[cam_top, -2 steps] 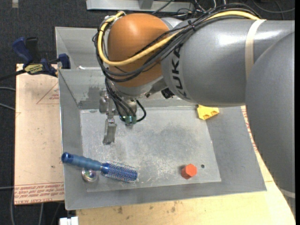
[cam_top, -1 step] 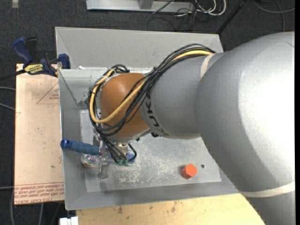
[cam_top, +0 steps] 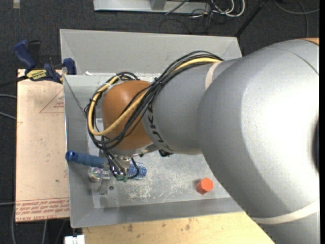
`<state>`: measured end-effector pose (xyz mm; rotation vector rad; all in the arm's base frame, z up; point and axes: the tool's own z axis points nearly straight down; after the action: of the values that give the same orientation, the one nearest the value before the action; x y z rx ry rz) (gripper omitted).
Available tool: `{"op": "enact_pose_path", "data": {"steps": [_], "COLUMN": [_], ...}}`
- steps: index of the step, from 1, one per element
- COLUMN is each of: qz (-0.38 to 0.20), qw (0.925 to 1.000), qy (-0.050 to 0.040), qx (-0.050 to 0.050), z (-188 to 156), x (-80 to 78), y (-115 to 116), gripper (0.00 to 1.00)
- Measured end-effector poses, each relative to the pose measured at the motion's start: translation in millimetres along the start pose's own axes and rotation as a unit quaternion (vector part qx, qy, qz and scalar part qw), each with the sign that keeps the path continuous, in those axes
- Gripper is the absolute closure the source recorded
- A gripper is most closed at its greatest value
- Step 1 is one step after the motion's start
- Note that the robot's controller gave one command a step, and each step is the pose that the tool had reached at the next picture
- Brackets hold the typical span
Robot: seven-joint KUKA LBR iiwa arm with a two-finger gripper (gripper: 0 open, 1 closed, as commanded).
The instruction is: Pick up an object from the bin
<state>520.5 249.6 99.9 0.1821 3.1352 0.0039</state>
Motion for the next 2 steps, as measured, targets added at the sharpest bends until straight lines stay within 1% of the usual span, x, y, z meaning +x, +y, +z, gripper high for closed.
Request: {"op": "enact_pose_path", "data": {"steps": [1, 2], "qz": [0.06, 0.101], "qw": [0.9982, 0.9949], "qy": [0.0008, 0.0014], "qx": [0.001, 0.002], "z": [-16.1, 32.0], "x": [12.8, 31.0], "y": [-12.2, -4.9], "gripper": [0.0, 0.0]}}
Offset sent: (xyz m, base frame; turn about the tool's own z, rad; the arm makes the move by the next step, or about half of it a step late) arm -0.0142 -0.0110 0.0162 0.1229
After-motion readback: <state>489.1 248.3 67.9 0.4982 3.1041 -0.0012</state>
